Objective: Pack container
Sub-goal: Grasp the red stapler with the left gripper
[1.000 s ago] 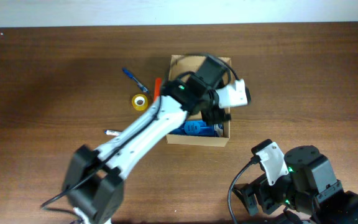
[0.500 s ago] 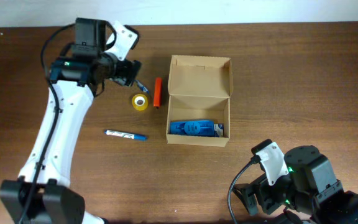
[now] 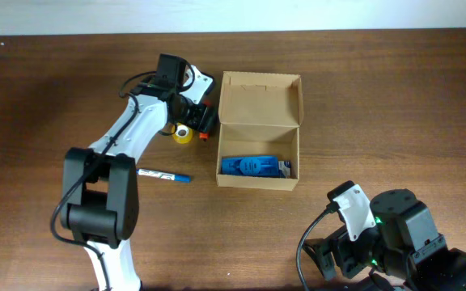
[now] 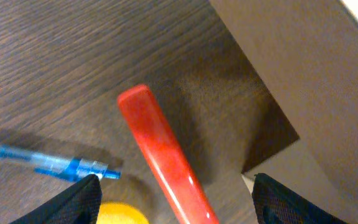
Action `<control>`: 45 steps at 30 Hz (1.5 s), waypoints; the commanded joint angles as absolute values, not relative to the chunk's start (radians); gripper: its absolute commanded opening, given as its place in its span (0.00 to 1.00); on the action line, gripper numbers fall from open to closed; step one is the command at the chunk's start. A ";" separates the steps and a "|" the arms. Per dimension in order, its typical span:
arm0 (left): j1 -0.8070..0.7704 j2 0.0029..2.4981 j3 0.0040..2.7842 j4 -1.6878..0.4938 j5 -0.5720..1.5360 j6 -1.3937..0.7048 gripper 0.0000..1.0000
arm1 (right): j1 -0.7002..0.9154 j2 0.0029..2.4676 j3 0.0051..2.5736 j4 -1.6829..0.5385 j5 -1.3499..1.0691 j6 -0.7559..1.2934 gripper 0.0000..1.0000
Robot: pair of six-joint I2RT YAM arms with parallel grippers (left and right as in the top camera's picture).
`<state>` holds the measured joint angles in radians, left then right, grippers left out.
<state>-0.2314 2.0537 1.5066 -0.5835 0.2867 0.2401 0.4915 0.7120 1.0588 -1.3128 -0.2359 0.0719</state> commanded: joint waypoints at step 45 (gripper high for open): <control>-0.255 2.194 1.502 -0.463 0.156 0.154 0.24 | 0.496 0.708 1.072 -1.311 -0.234 0.072 0.99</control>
